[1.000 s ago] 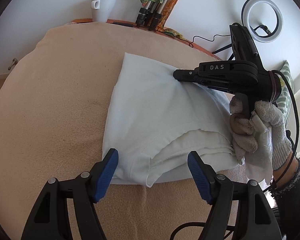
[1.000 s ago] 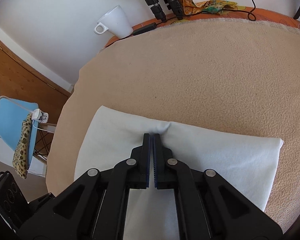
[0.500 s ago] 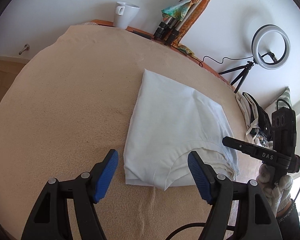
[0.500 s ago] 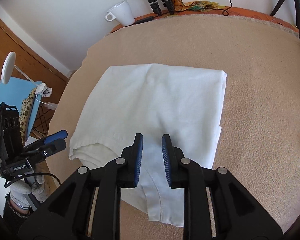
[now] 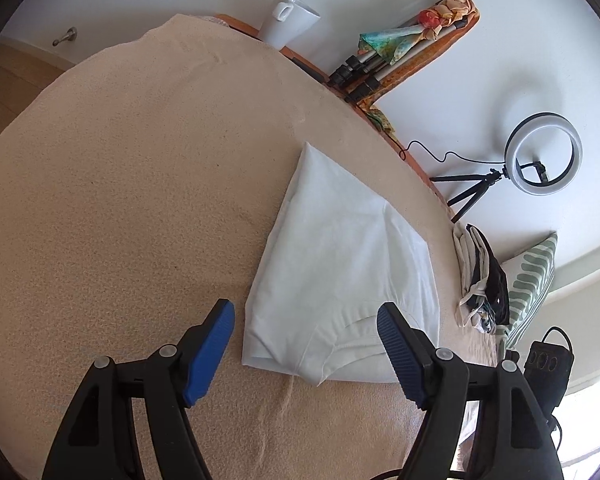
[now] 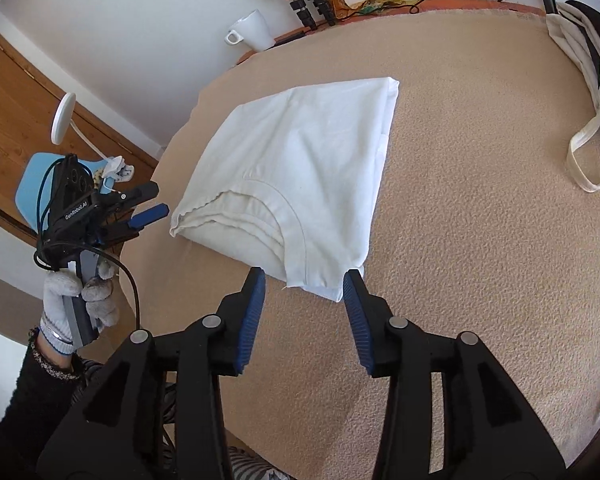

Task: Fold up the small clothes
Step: 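Grasp the folded shirt's sides with both tools and lift it off the bed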

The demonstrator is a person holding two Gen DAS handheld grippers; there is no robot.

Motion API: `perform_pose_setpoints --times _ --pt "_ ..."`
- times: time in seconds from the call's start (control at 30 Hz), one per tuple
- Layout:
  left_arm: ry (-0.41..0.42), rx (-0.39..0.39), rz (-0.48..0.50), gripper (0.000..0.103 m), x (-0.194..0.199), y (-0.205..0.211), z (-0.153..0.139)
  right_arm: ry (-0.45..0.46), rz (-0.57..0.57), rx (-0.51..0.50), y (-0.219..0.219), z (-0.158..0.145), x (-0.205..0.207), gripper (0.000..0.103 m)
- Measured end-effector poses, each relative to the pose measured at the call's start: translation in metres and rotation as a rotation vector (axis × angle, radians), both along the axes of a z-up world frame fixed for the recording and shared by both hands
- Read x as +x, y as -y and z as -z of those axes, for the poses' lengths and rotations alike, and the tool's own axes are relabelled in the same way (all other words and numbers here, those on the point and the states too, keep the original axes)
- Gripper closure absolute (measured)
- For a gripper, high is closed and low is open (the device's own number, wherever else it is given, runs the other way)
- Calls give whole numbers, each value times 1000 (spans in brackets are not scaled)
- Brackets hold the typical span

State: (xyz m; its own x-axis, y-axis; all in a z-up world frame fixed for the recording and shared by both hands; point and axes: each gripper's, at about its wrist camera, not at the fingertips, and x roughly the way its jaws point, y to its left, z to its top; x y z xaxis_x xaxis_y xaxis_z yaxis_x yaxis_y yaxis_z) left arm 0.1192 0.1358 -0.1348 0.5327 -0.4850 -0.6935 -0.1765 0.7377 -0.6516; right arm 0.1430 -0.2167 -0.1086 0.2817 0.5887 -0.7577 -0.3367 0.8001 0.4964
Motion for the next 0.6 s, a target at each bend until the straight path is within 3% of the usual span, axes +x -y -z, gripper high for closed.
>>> perform_pose_setpoints --times 0.03,0.23,0.37,0.6 --pt "-4 -8 -7 27 2 0 2 9 35 19 7 -1 1 43" --pt "-36 -26 -25 27 20 0 14 -53 185 157 39 16 28 43" --pt "-51 -48 -28 28 32 2 22 -105 222 216 41 32 45 43" --pt "-49 -63 -24 37 48 4 29 -152 256 281 34 56 63 58"
